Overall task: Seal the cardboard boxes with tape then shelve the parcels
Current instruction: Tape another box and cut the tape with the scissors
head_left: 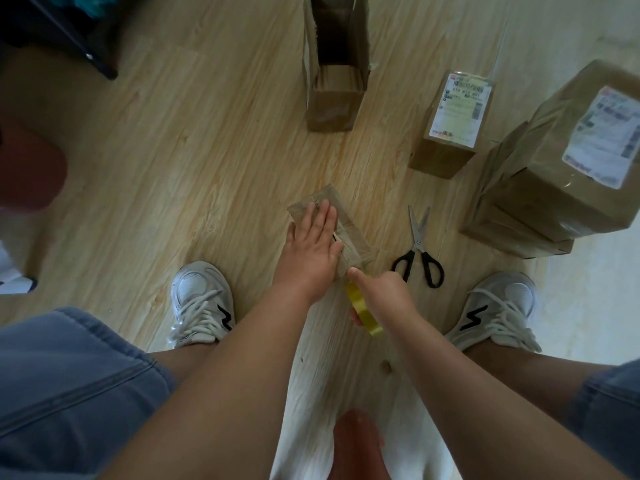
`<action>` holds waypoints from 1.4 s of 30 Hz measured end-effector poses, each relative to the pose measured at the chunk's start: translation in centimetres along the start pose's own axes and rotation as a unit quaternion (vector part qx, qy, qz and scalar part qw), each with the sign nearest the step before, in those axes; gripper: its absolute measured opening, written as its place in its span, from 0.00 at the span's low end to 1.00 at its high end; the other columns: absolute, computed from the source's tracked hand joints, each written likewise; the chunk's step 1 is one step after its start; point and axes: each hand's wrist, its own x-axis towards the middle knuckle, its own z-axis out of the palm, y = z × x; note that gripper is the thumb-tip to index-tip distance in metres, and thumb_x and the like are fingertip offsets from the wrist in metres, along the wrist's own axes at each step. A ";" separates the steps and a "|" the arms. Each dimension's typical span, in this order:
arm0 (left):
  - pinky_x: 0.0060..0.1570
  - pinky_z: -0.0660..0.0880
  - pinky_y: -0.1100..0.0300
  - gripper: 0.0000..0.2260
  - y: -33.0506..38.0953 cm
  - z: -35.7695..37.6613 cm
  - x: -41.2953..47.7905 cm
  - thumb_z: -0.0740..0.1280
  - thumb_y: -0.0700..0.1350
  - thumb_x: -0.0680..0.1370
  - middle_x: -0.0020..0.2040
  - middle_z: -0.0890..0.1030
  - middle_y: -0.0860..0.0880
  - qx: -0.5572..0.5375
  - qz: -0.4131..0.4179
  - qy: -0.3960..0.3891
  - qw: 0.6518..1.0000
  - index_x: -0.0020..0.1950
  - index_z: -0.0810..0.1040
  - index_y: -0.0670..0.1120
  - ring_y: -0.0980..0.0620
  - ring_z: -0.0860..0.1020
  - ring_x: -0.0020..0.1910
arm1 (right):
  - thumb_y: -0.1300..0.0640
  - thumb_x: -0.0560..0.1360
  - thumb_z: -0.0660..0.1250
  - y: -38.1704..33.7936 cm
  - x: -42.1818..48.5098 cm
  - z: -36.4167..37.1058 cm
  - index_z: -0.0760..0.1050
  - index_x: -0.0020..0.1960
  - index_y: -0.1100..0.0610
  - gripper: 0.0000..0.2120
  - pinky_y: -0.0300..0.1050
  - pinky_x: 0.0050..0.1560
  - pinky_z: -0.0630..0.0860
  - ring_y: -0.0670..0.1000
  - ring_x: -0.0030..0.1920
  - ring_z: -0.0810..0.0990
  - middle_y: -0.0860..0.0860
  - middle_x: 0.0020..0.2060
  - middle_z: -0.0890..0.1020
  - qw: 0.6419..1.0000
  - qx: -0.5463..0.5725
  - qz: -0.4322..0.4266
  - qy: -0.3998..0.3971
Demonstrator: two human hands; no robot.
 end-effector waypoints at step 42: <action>0.60 0.74 0.51 0.43 0.4 -8.1 1.0 0.72 0.40 0.74 0.81 0.51 0.54 0.250 0.111 -0.059 0.960 0.80 0.50 0.58 0.46 0.64 0.71 | 0.44 0.72 0.76 -1.8 -1.5 -4.2 0.84 0.49 0.53 0.13 0.45 0.52 0.78 0.48 0.45 0.85 0.49 0.40 0.87 0.964 -0.130 -0.178 -0.148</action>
